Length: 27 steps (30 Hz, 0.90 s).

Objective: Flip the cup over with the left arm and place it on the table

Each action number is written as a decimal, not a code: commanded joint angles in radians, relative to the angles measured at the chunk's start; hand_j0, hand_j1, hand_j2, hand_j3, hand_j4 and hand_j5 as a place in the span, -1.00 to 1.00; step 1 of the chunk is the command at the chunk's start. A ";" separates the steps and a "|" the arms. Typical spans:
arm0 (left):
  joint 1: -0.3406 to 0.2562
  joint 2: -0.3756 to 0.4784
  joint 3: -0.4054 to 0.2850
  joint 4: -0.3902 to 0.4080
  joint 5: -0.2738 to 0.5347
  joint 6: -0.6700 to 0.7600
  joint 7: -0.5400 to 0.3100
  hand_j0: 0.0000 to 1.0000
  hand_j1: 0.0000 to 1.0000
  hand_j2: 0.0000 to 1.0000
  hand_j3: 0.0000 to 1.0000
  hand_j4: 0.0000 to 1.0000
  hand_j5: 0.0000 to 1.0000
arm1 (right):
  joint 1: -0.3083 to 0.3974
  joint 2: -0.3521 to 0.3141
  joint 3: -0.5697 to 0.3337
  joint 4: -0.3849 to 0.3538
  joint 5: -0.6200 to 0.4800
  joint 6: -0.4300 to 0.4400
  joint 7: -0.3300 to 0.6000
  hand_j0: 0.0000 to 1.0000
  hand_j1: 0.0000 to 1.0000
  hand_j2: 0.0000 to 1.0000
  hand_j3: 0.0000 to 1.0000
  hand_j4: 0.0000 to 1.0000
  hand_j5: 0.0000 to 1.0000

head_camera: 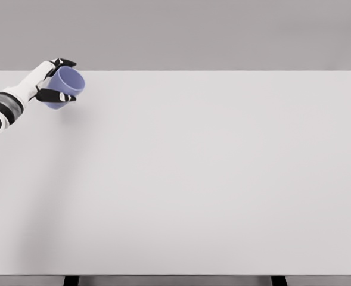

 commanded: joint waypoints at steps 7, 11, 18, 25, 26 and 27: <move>0.023 -0.017 0.052 -0.007 0.072 -0.038 0.002 0.61 0.61 0.61 0.61 0.61 0.61 | 0.000 0.000 0.000 0.000 0.000 0.000 0.000 1.00 1.00 1.00 1.00 1.00 1.00; 0.034 -0.035 0.067 -0.006 0.077 -0.041 0.002 0.61 0.61 0.61 0.61 0.61 0.61 | 0.000 0.000 0.000 0.000 0.000 0.000 0.000 1.00 1.00 1.00 1.00 1.00 1.00; 0.060 -0.057 0.102 -0.007 0.100 -0.042 0.003 0.61 0.61 0.61 0.61 0.61 0.61 | 0.000 0.000 0.000 0.000 0.000 0.000 0.000 1.00 1.00 1.00 1.00 1.00 1.00; 0.071 -0.086 0.145 -0.007 0.104 -0.042 0.002 0.62 0.62 0.62 0.62 0.62 0.62 | 0.000 0.000 0.000 0.000 0.000 0.000 0.000 1.00 1.00 1.00 1.00 1.00 1.00; 0.071 -0.086 0.145 -0.007 0.104 -0.042 0.002 0.62 0.62 0.62 0.62 0.62 0.62 | 0.000 0.000 0.000 0.000 0.000 0.000 0.000 1.00 1.00 1.00 1.00 1.00 1.00; 0.074 -0.086 0.147 -0.006 0.104 -0.042 0.002 0.62 0.62 0.62 0.62 0.62 0.62 | 0.000 0.000 0.000 0.000 0.000 0.000 0.000 1.00 1.00 1.00 1.00 1.00 1.00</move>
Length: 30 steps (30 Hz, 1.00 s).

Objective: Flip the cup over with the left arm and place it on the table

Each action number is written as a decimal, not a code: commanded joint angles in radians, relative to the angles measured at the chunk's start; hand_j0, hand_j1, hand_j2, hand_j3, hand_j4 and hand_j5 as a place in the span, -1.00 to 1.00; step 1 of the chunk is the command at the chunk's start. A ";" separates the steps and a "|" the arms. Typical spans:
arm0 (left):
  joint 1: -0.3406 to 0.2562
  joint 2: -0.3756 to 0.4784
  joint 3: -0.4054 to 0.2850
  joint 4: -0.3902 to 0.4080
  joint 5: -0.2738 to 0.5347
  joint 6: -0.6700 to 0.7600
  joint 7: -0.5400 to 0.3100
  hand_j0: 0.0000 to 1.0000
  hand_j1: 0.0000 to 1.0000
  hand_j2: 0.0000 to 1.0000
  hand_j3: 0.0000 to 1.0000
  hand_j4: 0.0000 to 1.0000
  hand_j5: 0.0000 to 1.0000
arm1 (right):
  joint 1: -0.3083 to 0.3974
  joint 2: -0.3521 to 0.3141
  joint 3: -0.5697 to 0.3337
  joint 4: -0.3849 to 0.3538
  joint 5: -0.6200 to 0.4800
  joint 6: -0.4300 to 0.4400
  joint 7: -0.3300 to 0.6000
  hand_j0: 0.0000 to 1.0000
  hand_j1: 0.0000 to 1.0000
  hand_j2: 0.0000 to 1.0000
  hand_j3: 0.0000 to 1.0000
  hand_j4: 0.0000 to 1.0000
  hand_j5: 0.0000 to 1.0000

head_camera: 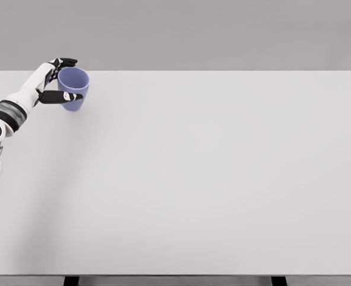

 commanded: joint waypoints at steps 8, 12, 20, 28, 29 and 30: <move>0.014 -0.016 0.012 0.001 0.003 0.000 0.002 0.66 0.66 0.66 0.66 0.66 0.66 | 0.000 0.000 0.000 0.000 0.000 0.000 0.000 1.00 1.00 1.00 1.00 1.00 1.00; 0.023 -0.016 0.012 0.001 0.002 0.000 0.002 0.68 0.68 0.68 0.68 0.68 0.68 | 0.000 0.000 0.000 0.000 0.000 0.000 0.000 1.00 1.00 1.00 1.00 1.00 1.00; 0.028 -0.014 0.012 0.000 0.000 0.000 0.000 1.00 1.00 1.00 1.00 1.00 1.00 | 0.000 0.000 0.000 0.000 0.000 0.000 0.000 1.00 1.00 1.00 1.00 1.00 1.00; 0.028 -0.011 0.012 -0.003 -0.001 0.000 0.000 1.00 1.00 1.00 1.00 1.00 1.00 | 0.000 0.000 0.000 0.000 0.000 0.000 0.000 1.00 1.00 1.00 1.00 1.00 1.00; 0.028 -0.010 0.012 -0.003 -0.001 0.000 0.000 1.00 1.00 1.00 1.00 1.00 1.00 | 0.000 0.000 0.000 0.000 0.000 0.000 0.000 1.00 1.00 1.00 1.00 1.00 1.00; 0.028 -0.010 0.012 -0.005 -0.001 0.000 0.000 1.00 1.00 1.00 1.00 1.00 1.00 | 0.000 0.000 0.000 0.000 0.000 0.000 0.000 1.00 1.00 1.00 1.00 1.00 1.00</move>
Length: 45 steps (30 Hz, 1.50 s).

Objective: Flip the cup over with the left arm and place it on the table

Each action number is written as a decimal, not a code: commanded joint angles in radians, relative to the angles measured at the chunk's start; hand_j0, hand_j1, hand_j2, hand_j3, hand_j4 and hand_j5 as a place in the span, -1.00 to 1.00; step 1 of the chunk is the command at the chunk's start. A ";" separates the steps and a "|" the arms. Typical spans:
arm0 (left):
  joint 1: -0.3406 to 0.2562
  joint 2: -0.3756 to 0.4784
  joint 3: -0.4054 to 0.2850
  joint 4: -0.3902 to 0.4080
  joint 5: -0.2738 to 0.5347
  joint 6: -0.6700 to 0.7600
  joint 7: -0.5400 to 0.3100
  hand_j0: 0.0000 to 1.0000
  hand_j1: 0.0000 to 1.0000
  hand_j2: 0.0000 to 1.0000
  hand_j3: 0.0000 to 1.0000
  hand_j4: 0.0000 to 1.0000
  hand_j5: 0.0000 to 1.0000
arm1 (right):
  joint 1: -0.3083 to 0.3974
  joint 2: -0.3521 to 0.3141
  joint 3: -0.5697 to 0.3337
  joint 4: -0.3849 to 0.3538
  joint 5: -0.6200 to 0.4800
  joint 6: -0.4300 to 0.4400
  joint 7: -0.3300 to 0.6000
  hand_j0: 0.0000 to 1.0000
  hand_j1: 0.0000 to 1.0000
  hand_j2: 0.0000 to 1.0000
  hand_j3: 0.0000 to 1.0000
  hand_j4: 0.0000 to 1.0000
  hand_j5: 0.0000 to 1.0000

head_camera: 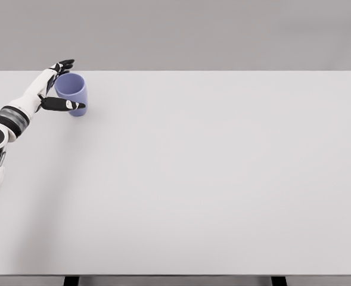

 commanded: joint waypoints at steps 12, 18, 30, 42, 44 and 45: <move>0.003 0.008 0.000 -0.017 -0.010 0.000 0.000 1.00 1.00 1.00 1.00 1.00 1.00 | 0.000 0.000 0.000 0.000 0.000 0.000 0.000 1.00 1.00 1.00 1.00 1.00 1.00; 0.003 0.026 0.000 -0.023 -0.008 0.000 0.000 1.00 1.00 1.00 1.00 1.00 1.00 | 0.000 0.000 0.000 0.000 0.000 0.000 0.000 1.00 1.00 1.00 1.00 1.00 1.00; 0.003 0.040 0.000 -0.040 -0.007 -0.002 -0.001 1.00 1.00 1.00 1.00 1.00 1.00 | 0.000 0.000 0.000 0.000 0.000 0.000 0.000 1.00 1.00 1.00 1.00 1.00 1.00; 0.014 0.068 0.002 -0.066 -0.007 0.000 -0.001 1.00 1.00 1.00 1.00 1.00 1.00 | 0.000 0.000 0.000 0.000 0.000 0.000 0.000 1.00 1.00 1.00 1.00 1.00 1.00; 0.015 0.069 0.002 -0.067 -0.005 -0.002 -0.001 1.00 1.00 1.00 1.00 1.00 1.00 | 0.000 0.000 0.000 0.000 0.000 0.000 0.000 1.00 1.00 1.00 1.00 1.00 1.00; 0.017 0.074 0.002 -0.078 -0.005 0.000 -0.001 1.00 1.00 1.00 1.00 1.00 1.00 | 0.000 0.000 0.000 0.000 0.000 0.000 0.000 1.00 1.00 1.00 1.00 1.00 1.00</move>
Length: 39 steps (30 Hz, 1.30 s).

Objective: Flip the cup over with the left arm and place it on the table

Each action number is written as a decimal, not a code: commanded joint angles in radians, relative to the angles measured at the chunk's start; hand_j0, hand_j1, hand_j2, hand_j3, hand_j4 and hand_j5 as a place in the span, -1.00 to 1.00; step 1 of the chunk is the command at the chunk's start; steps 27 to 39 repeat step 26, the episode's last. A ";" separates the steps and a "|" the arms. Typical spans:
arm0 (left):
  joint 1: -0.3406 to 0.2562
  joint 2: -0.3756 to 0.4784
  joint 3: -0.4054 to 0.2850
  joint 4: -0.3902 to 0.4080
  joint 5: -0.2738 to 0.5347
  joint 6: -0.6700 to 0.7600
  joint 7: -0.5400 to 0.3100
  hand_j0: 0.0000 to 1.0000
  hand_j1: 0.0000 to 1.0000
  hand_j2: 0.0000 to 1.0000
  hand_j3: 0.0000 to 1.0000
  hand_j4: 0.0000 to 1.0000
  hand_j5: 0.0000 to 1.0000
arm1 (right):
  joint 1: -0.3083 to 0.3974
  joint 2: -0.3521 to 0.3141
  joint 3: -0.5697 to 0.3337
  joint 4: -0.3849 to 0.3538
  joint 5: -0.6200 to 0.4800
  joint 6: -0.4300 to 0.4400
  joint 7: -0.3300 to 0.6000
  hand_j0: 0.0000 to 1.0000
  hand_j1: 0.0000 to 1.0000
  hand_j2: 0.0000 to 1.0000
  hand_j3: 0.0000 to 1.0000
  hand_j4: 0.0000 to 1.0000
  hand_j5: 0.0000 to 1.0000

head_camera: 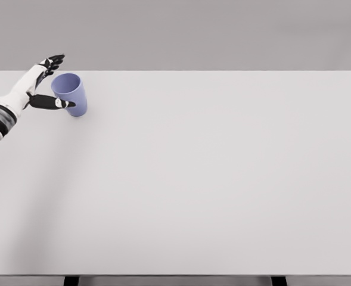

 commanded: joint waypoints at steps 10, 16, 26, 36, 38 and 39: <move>0.055 0.102 0.043 -0.108 0.006 -0.001 0.005 1.00 1.00 1.00 1.00 1.00 1.00 | 0.000 0.000 0.000 0.000 0.000 0.000 0.000 1.00 1.00 1.00 1.00 1.00 1.00; 0.144 0.214 0.097 -0.188 0.012 0.002 0.003 1.00 1.00 1.00 1.00 1.00 1.00 | 0.000 0.000 0.000 0.000 0.000 0.000 0.000 1.00 1.00 1.00 1.00 1.00 1.00; 0.163 0.234 0.111 -0.232 0.003 -0.023 0.026 1.00 1.00 1.00 1.00 1.00 1.00 | 0.000 0.000 0.000 0.000 0.000 0.000 0.000 1.00 1.00 1.00 1.00 1.00 1.00; 0.163 0.234 0.111 -0.232 0.003 -0.023 0.026 1.00 1.00 1.00 1.00 1.00 1.00 | 0.000 0.000 0.000 0.000 0.000 0.000 0.000 1.00 1.00 1.00 1.00 1.00 1.00; 0.163 0.234 0.111 -0.232 0.003 -0.023 0.026 1.00 1.00 1.00 1.00 1.00 1.00 | 0.000 0.000 0.000 0.000 0.000 0.000 0.000 1.00 1.00 1.00 1.00 1.00 1.00; 0.163 0.234 0.111 -0.232 0.003 -0.023 0.026 1.00 1.00 1.00 1.00 1.00 1.00 | 0.000 0.000 0.000 0.000 0.000 0.000 0.000 1.00 1.00 1.00 1.00 1.00 1.00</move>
